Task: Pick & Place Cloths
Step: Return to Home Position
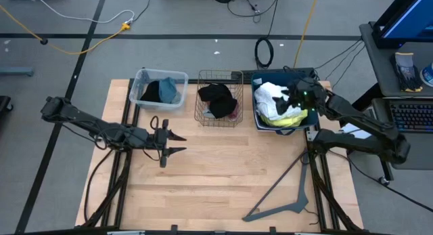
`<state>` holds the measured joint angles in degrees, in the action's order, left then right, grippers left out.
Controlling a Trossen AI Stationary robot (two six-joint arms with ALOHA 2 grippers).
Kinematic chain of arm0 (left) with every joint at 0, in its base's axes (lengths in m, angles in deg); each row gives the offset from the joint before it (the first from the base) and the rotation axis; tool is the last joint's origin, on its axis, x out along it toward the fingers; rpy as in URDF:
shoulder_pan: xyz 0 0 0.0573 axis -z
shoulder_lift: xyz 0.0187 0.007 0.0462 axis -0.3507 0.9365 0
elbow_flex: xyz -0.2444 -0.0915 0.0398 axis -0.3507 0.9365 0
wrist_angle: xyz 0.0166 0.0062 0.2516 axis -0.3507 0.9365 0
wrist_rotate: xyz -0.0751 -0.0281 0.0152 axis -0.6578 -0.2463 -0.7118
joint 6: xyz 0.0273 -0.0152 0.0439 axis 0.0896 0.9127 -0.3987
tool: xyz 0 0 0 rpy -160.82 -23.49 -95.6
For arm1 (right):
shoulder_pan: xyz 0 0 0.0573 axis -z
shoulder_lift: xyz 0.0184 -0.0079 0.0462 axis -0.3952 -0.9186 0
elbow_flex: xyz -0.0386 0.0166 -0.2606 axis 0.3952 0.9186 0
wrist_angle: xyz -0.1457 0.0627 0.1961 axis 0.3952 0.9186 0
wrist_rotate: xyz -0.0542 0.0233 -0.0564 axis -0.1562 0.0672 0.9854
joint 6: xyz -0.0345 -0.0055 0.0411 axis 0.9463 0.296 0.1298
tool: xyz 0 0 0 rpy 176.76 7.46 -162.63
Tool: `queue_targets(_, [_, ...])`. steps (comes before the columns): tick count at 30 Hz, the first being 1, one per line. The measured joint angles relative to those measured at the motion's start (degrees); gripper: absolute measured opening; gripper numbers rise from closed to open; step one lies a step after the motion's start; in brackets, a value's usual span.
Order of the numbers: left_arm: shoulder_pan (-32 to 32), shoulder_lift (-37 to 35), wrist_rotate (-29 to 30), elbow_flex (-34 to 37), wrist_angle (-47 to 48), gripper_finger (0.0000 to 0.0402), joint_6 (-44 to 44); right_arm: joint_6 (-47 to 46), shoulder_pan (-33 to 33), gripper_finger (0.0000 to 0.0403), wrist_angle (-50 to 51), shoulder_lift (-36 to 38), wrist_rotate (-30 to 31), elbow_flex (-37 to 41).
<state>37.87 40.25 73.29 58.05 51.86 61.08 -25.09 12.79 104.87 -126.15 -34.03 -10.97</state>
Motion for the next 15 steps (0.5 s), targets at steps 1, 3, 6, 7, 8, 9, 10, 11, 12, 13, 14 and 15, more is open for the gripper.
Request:
queue_targets(1, [-0.07, -0.13, 0.02, 0.69, -0.38, 0.0156, -0.10, 0.71, -1.18, 0.0259, -0.01, 0.39, -1.07, 0.00])
queue_targets(3, [-0.11, -0.42, 0.06, 2.61, -2.40, 0.0156, 0.18, 1.79, -3.80, 0.0233, 0.01, 1.13, -2.03, 0.00])
queue_targets(6, [-0.13, -2.70, 0.23, 5.84, -5.12, 0.0156, 0.23, 2.78, -8.13, 0.0182, -0.06, 2.00, -1.96, -0.02])
queue_targets(7, [-0.13, -3.78, 0.35, 6.85, -6.09, 0.0156, 0.34, 3.08, -9.51, 0.0163, -0.25, 2.31, -1.89, -0.02])
queue_targets(8, [-0.13, -5.13, 0.44, 7.74, -6.68, 0.0156, 0.50, 3.16, -10.86, 0.0143, -0.62, 2.58, -1.82, -0.02])
queue_targets(9, [-0.13, -6.69, 0.51, 8.44, -6.76, 0.0156, 0.45, 3.33, -12.13, 0.0124, -1.27, 2.84, -1.84, -0.02])
queue_targets(10, [-0.14, -8.41, 0.61, 9.12, -6.74, 0.0156, 0.19, 3.64, -13.42, 0.0104, -2.11, 3.10, -1.84, -0.02])
queue_targets(11, [-0.20, -10.13, 0.66, 9.66, -6.77, 0.0156, -0.28, 4.09, -14.86, 0.0083, -2.82, 3.35, -1.82, -0.02])
queue_targets(12, [-0.37, -11.81, 0.64, 10.15, -6.81, 0.0156, -0.88, 4.47, -16.18, 0.0063, -3.55, 3.62, -1.82, -0.02])
queue_targets(13, [-0.68, -13.59, 0.66, 10.75, -6.75, 0.0156, -1.29, 4.94, -17.49, 0.0044, -4.92, 3.82, -1.81, 0.09])
queue_targets(14, [-1.11, -15.30, 0.66, 11.24, -6.62, 0.0156, -1.41, 5.64, -18.87, 0.0024, -7.18, 4.14, -1.84, 0.53])
queue_targets(15, [-1.75, -16.78, 0.69, 11.57, -6.28, 0.0156, -1.43, 6.44, -20.26, 0.0013, -9.24, 4.60, -1.81, 1.16])
